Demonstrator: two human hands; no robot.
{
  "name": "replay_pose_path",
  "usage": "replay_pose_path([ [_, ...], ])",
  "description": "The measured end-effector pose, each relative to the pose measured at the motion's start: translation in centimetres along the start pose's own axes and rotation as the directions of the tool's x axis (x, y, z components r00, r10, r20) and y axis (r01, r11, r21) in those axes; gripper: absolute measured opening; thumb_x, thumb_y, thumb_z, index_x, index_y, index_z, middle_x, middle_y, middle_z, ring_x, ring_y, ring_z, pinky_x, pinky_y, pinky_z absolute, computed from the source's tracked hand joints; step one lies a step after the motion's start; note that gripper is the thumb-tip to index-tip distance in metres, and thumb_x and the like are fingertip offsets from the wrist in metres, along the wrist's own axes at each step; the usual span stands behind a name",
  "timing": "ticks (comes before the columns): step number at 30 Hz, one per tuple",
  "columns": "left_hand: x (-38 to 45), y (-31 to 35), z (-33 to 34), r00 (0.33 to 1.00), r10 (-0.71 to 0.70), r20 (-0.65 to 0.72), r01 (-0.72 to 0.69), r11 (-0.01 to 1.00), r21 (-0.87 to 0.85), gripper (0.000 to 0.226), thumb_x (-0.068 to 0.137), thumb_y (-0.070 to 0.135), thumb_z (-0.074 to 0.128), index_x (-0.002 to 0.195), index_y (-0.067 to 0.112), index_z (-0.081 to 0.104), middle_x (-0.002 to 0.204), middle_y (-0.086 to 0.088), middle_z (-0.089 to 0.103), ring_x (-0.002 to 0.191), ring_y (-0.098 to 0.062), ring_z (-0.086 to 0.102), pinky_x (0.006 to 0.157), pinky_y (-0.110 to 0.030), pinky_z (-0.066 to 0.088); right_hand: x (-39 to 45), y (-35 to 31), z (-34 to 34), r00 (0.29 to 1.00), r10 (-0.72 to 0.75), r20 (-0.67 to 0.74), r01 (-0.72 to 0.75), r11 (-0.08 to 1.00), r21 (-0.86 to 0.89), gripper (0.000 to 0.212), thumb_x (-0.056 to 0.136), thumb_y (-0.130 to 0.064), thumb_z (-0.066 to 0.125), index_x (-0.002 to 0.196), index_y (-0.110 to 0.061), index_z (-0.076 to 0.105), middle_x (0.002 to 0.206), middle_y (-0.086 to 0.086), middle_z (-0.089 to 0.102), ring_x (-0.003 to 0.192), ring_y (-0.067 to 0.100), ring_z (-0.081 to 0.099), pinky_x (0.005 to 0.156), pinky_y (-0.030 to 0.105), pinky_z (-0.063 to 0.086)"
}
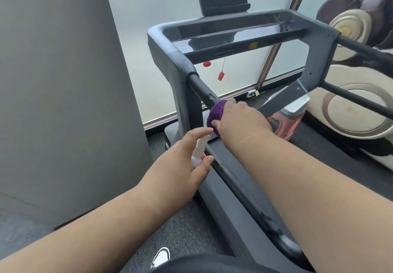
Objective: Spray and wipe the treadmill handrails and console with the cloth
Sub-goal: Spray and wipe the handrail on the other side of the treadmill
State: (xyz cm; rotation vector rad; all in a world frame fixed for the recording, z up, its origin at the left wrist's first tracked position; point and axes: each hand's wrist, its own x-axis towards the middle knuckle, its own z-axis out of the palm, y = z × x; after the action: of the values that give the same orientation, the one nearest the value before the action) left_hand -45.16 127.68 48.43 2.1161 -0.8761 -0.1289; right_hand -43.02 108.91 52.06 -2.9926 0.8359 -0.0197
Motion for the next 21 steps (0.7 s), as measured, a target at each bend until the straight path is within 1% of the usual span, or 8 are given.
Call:
replay_pose_path([
  [2,1.1,-1.2,-0.7,1.0,0.001,0.012,-0.001,1.0,-0.013,0.049,0.092,0.051,0.054,0.13,0.068,0.028,0.098,0.021,0.059,0.081,0.005,0.055,0.069,-0.02,0.042,1.4,-1.1,0.3,1.0,0.007,-0.021,-0.008,1.0,-0.018,0.062,0.091,-0.055,0.057,0.13,-0.01,0.041,0.121,0.013,0.054,0.109,0.035,0.058,0.066,0.042,0.045],
  [7,3.6,-4.0,-2.8,0.998,0.014,0.066,-0.01,0.999,-0.051,0.05,0.092,0.051,0.054,0.129,0.071,0.027,0.099,0.024,0.059,0.083,0.002,0.058,0.074,-0.024,0.048,5.3,-4.7,0.4,0.999,0.035,-0.019,-0.037,0.996,-0.085,0.064,0.092,-0.055,0.057,0.132,-0.008,0.039,0.124,0.016,0.053,0.111,0.038,0.057,0.067,0.042,0.04],
  [9,4.7,-5.2,-3.8,0.996,0.031,0.082,-0.026,0.998,-0.061,0.05,0.092,0.052,0.053,0.129,0.072,0.026,0.101,0.026,0.058,0.081,0.007,0.056,0.072,-0.019,0.045,6.8,-6.1,0.2,0.999,0.044,-0.02,-0.046,0.993,-0.109,0.066,0.092,-0.054,0.057,0.135,-0.007,0.038,0.128,0.016,0.052,0.114,0.038,0.057,0.067,0.042,0.039],
  [11,5.9,-6.4,-4.7,0.995,0.047,0.091,-0.04,0.996,-0.075,0.05,0.093,0.051,0.053,0.13,0.071,0.025,0.102,0.024,0.059,0.081,0.009,0.055,0.069,-0.018,0.042,8.3,-7.4,0.1,0.999,0.051,-0.013,-0.053,0.992,-0.118,0.066,0.093,-0.053,0.056,0.137,-0.007,0.036,0.13,0.015,0.051,0.116,0.037,0.055,0.07,0.043,0.042],
  [13,7.0,-7.3,-5.4,0.994,0.06,0.092,-0.05,0.994,-0.1,0.051,0.093,0.05,0.054,0.131,0.069,0.026,0.1,0.021,0.059,0.082,0.007,0.057,0.068,-0.019,0.043,9.4,-8.5,0.2,0.998,0.054,-0.016,-0.055,0.99,-0.126,0.065,0.093,-0.052,0.056,0.137,-0.008,0.036,0.131,0.015,0.05,0.117,0.037,0.055,0.074,0.045,0.047],
  [16,8.4,-8.2,-5.9,0.993,0.088,0.084,-0.076,0.988,-0.136,0.051,0.093,0.049,0.056,0.132,0.067,0.028,0.098,0.022,0.06,0.08,0.004,0.058,0.068,-0.019,0.044,10.1,-9.4,0.1,0.998,0.056,-0.025,-0.059,0.989,-0.132,0.064,0.093,-0.052,0.057,0.137,-0.01,0.037,0.131,0.014,0.051,0.117,0.037,0.055,0.075,0.044,0.046],
  [19,9.1,-8.6,-6.2,0.987,0.119,0.103,-0.101,0.98,-0.17,0.051,0.094,0.047,0.057,0.132,0.067,0.029,0.099,0.022,0.06,0.079,0.005,0.057,0.069,-0.017,0.042,8.7,-8.6,-0.4,0.999,0.048,-0.015,-0.05,0.991,-0.123,0.062,0.093,-0.053,0.055,0.135,-0.011,0.037,0.128,0.015,0.052,0.116,0.036,0.056,0.079,0.044,0.047],
  [21,9.2,-8.8,-6.5,0.982,0.148,0.12,-0.122,0.972,-0.2,0.051,0.094,0.047,0.057,0.131,0.068,0.029,0.096,0.021,0.061,0.075,0.005,0.058,0.067,-0.017,0.041,6.7,-7.3,-0.3,0.998,0.042,-0.041,-0.048,0.988,-0.145,0.064,0.093,-0.055,0.053,0.138,-0.013,0.034,0.125,0.014,0.053,0.111,0.035,0.058,0.079,0.043,0.048],
])
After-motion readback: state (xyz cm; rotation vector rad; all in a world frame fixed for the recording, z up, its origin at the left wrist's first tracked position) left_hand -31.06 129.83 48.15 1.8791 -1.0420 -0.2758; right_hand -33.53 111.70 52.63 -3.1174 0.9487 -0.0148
